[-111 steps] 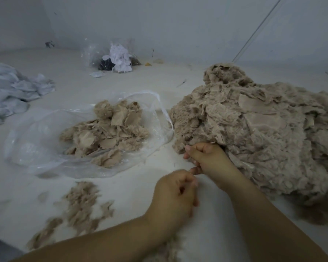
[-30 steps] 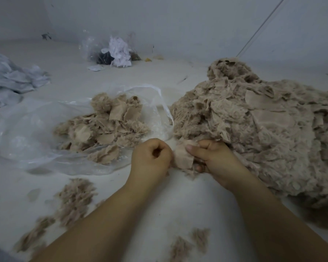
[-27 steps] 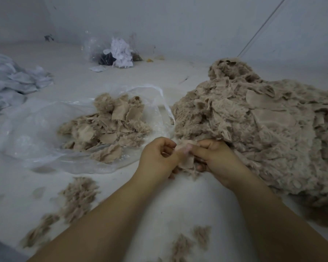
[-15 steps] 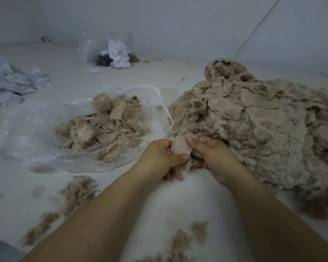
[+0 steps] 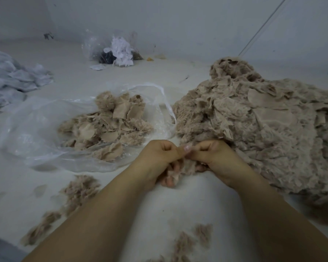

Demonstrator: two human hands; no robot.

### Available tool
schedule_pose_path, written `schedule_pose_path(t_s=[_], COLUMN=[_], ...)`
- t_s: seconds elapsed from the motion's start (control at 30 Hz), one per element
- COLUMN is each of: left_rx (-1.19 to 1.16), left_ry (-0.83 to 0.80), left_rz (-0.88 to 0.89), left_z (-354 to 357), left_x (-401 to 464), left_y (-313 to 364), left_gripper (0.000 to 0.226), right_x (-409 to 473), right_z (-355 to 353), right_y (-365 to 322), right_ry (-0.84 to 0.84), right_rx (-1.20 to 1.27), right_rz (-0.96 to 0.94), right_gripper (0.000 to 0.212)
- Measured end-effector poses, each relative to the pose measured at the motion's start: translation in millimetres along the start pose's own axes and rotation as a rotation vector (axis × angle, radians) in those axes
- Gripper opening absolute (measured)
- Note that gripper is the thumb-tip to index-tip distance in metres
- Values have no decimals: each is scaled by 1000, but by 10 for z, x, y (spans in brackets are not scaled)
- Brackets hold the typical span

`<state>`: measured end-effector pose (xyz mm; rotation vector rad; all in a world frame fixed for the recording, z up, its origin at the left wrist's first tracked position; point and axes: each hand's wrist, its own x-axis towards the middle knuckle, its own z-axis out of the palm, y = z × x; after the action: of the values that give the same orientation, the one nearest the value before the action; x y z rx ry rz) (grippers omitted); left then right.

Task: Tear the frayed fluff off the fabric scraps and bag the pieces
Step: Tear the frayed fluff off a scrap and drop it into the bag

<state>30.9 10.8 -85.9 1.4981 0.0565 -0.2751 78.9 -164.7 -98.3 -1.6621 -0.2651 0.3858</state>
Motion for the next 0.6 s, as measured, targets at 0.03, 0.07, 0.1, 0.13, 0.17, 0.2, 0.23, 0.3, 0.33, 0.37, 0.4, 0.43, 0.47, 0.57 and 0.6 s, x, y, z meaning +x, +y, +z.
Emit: schedule_pose_path(t_s=[0.03, 0.07, 0.1, 0.13, 0.17, 0.2, 0.23, 0.3, 0.33, 0.37, 0.4, 0.43, 0.47, 0.57, 0.6], left_rx=[-25, -34, -16, 15, 40, 47, 32, -36, -53, -58, -57, -56, -58, -24, -12], left_ry=[89, 136, 154, 146, 133, 116, 96, 39, 5, -31, -71, -115, -157, -266, -283], left_rz=[2, 18, 34, 48, 56, 64, 68, 79, 88, 87, 75, 53, 31, -31, -40], left_z=[41, 74, 98, 108, 100, 74, 40, -22, -40, -51, -56, -65, -76, -163, -177], left_x=[16, 40, 54, 72, 77, 79, 80, 73, 72, 68, 65, 56, 52, 17, 7], left_y=[-23, -51, -67, -84, -84, -86, -86, -87, -92, -89, -87, -78, -69, -25, -13], left_gripper=[50, 47, 42, 36, 29, 24, 23, 29, 33, 35, 34, 32, 29, 27, 26], right_x=[6, 5, 3, -5, -7, -14, -21, -36, -40, -40, -44, -46, -50, -55, -52], right_z=[-15, -16, -14, -4, -1, 5, 8, 18, 22, 27, 35, 41, 46, 48, 42], right_y=[4, -1, -6, -14, -13, -16, -24, -61, -75, -84, -94, -102, -109, -125, -124], right_ry=[-10, -22, -29, -29, -23, -19, -25, -43, -37, -24, -11, -4, 4, 34, 49], right_rx=[1, 6, 3, -7, -18, -18, 1, 53, 77, 98, 113, 124, 128, 155, 182], right_rz=[9, 20, 23, 17, 7, 4, 6, 30, 49, 67, 81, 89, 94, 96, 97], right_gripper=[52, 37, 23, 14, 13, 16, 16, 16, 17, 17, 17, 18, 19, 20, 20])
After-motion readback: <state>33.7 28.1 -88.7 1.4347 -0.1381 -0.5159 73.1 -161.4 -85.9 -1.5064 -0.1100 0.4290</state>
